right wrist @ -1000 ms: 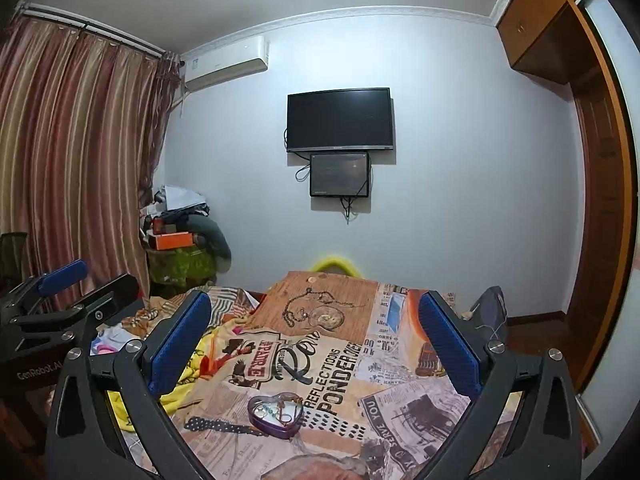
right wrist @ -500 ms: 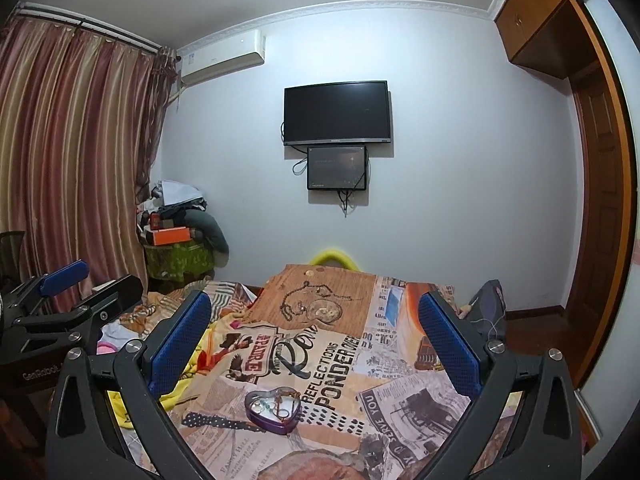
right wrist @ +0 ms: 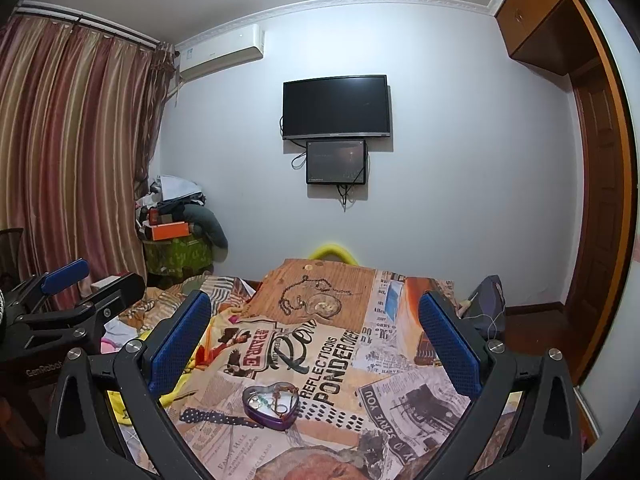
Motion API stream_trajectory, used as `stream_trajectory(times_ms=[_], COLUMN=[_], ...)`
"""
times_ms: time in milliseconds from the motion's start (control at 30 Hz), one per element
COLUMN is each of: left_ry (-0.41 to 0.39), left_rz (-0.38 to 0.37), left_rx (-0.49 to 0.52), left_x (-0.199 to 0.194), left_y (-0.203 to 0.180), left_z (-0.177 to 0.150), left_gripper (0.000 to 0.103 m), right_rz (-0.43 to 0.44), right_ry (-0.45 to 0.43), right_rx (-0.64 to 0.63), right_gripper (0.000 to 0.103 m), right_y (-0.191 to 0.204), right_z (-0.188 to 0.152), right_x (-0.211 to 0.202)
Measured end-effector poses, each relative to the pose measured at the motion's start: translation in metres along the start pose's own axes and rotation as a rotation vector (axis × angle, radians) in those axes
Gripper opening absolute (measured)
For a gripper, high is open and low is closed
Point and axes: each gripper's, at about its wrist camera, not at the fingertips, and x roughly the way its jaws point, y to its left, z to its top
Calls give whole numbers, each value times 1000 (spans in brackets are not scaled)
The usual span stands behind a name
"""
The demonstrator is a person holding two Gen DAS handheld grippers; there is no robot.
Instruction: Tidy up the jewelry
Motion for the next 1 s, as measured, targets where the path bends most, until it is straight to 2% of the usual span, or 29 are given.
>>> stream_trajectory(times_ms=[1000], left_ry=[22], left_rz=[-20], left_rx=[0], left_x=[6], left_y=[-1], left_z=[-1], left_gripper=[102], right_rz=[-2], right_ry=[37], right_rx=[22], right_gripper=[103], right_y=[-5], right_z=[-4], right_x=[7])
